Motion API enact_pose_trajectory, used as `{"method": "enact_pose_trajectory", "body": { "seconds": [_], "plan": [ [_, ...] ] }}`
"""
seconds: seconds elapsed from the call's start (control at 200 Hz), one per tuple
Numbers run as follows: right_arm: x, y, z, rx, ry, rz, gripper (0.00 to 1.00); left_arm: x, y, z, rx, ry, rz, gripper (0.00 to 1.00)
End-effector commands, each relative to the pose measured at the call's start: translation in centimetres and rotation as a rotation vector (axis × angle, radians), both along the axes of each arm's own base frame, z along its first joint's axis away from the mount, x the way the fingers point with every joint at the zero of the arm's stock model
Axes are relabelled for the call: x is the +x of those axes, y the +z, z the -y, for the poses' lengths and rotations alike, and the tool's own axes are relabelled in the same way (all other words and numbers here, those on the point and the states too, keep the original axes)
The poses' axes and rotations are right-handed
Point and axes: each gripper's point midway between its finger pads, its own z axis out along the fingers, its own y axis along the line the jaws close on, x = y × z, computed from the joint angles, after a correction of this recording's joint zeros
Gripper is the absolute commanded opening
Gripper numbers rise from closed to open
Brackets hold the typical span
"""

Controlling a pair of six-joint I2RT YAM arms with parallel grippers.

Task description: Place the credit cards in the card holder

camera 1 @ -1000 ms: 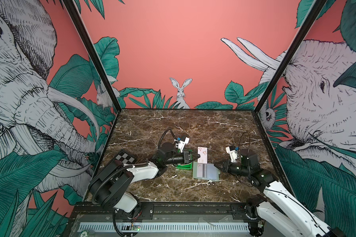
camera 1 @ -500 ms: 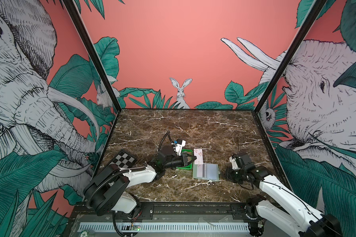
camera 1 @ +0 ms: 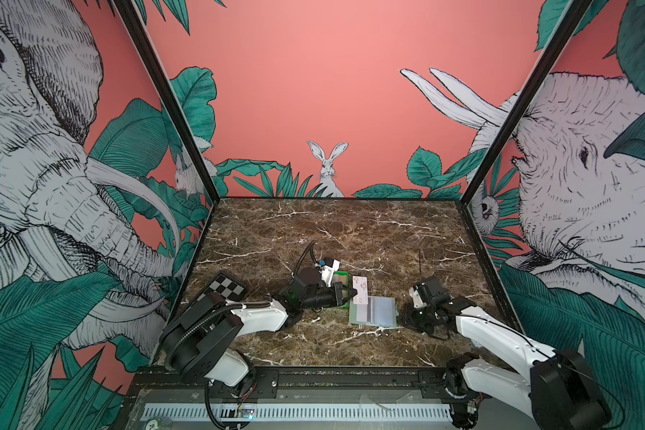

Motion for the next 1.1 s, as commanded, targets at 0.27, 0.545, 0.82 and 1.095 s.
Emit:
{"method": "enact_pose_trajectory", "body": {
  "seconds": [0.27, 0.545, 0.82, 1.095],
  "plan": [
    [2.1, -0.5, -0.9, 0.011, 0.008, 0.039, 0.16, 0.8, -1.1, 0.8, 0.045, 0.039, -0.021, 0.0],
    [2.3, -0.8, -0.9, 0.004, 0.011, 0.043, 0.15, 0.4, -3.1, 1.4, 0.081, 0.07, -0.079, 0.0],
    [2.2, 0.4, -1.8, 0.07, 0.046, 0.094, 0.14, 0.1, -4.4, 1.1, 0.162, 0.111, -0.125, 0.0],
    [2.1, -0.2, -1.9, 0.069, 0.053, 0.087, 0.15, -0.4, -4.9, 2.0, 0.136, 0.113, -0.201, 0.0]
  ]
}}
